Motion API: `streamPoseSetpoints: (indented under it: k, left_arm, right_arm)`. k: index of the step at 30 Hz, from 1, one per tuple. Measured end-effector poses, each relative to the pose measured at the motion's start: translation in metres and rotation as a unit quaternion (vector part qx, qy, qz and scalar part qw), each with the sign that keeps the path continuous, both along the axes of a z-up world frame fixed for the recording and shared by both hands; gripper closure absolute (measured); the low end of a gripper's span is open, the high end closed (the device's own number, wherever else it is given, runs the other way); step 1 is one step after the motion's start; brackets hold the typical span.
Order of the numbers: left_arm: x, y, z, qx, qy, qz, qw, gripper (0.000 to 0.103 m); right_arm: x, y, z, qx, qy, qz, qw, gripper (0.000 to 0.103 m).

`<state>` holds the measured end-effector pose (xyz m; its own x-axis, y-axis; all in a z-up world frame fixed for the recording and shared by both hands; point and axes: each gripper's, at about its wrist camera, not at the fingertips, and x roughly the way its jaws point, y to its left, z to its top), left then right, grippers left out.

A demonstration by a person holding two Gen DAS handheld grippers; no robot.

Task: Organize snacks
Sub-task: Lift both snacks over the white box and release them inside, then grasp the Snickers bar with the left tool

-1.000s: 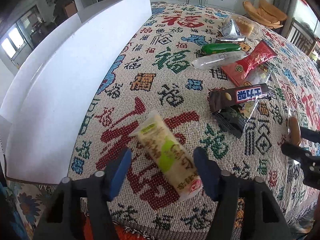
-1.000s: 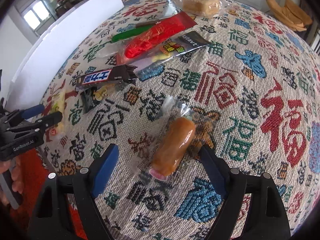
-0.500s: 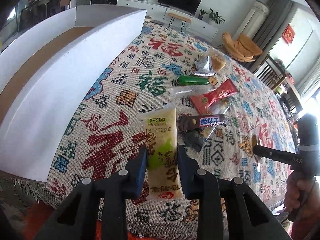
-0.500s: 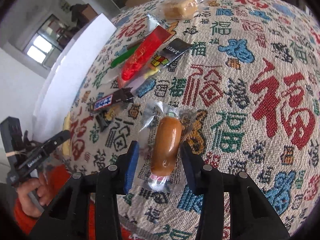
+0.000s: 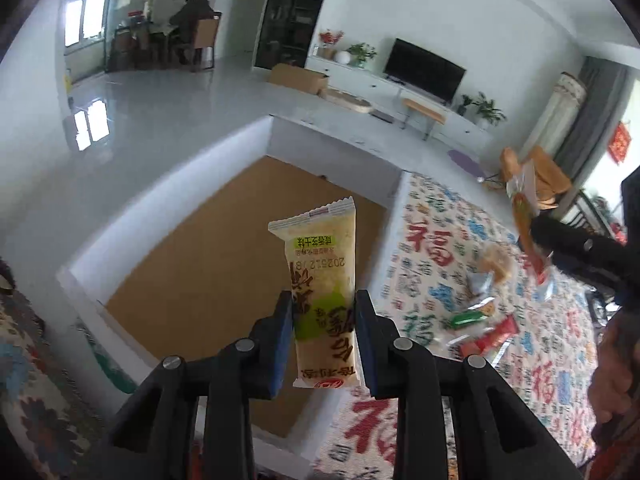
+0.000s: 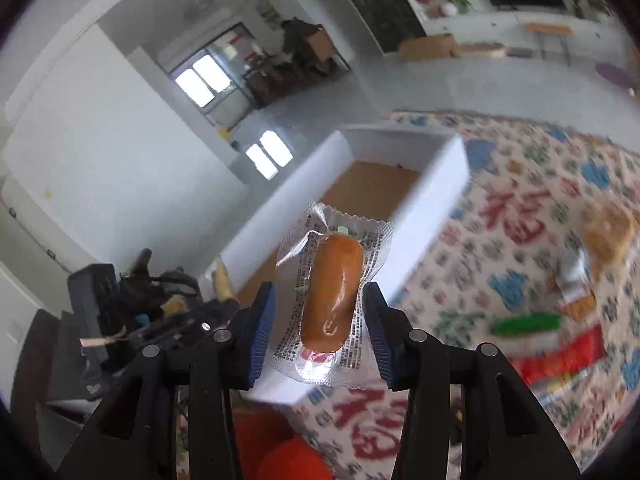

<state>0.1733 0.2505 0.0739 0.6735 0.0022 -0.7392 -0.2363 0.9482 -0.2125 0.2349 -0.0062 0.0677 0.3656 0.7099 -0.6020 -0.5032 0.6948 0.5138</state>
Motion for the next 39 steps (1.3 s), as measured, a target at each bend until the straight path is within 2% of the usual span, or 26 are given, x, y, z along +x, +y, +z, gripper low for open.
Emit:
streamPoseSetpoints:
  k: [3, 5, 7, 9, 12, 15, 18, 20, 24, 27, 29, 33, 35, 39]
  left_arm:
    - [0.005, 0.024, -0.001, 0.039, 0.024, 0.040, 0.9981, 0.071]
    - [0.000, 0.030, -0.005, 0.047, 0.024, 0.044, 0.9977, 0.063]
    - [-0.005, 0.027, -0.009, 0.052, 0.015, 0.043, 0.9976, 0.036]
    - [-0.008, 0.018, -0.012, 0.053, 0.007, 0.039, 0.9978, 0.029]
    - [-0.013, -0.018, -0.015, 0.038, 0.010, -0.009, 0.9992, 0.029]
    - [-0.018, -0.072, -0.026, 0.023, 0.020, -0.081, 0.9963, 0.028]
    - [-0.020, -0.121, -0.048, -0.001, 0.040, -0.143, 0.9890, 0.027]
    - [-0.020, -0.149, -0.071, -0.018, 0.060, -0.168, 0.9839, 0.025]
    - [-0.017, -0.191, -0.124, -0.012, 0.112, -0.176, 0.9778, 0.025]
    - [-0.015, -0.210, -0.147, 0.002, 0.134, -0.178, 0.9748, 0.025]
    - [-0.011, -0.221, -0.159, 0.027, 0.138, -0.180, 0.9736, 0.025]
    - [-0.005, -0.223, -0.175, 0.056, 0.142, -0.168, 0.9739, 0.025]
    - [-0.008, -0.223, -0.179, 0.073, 0.132, -0.169, 0.9740, 0.023]
    - [-0.009, -0.223, -0.181, 0.071, 0.132, -0.179, 0.9723, 0.015]
  right_arm:
    - [0.022, 0.055, 0.020, -0.003, -0.017, 0.005, 1.000, 0.040]
    - [0.026, 0.065, 0.035, 0.010, -0.031, 0.000, 0.999, 0.040]
    - [0.024, 0.061, 0.047, 0.020, -0.046, -0.002, 0.999, 0.040]
    - [0.019, 0.049, 0.053, 0.014, -0.065, -0.007, 0.998, 0.039]
    - [0.007, 0.018, 0.048, -0.019, -0.093, -0.019, 0.995, 0.033]
    - [0.000, -0.010, 0.024, -0.063, -0.089, -0.025, 0.994, 0.033]
    - [-0.010, -0.045, -0.014, -0.119, -0.066, -0.035, 0.990, 0.033]
    - [-0.019, -0.074, -0.046, -0.162, -0.049, -0.045, 0.985, 0.033]
    - [-0.040, -0.129, -0.111, -0.226, -0.008, -0.076, 0.971, 0.033]
    - [-0.060, -0.163, -0.154, -0.275, 0.002, -0.119, 0.954, 0.033]
    - [-0.074, -0.182, -0.176, -0.299, 0.001, -0.161, 0.941, 0.033]
    - [-0.084, -0.205, -0.190, -0.308, 0.000, -0.220, 0.925, 0.032]
    - [-0.084, -0.208, -0.191, -0.296, -0.009, -0.237, 0.925, 0.029]
    - [-0.083, -0.205, -0.196, -0.300, -0.033, -0.253, 0.919, 0.020]
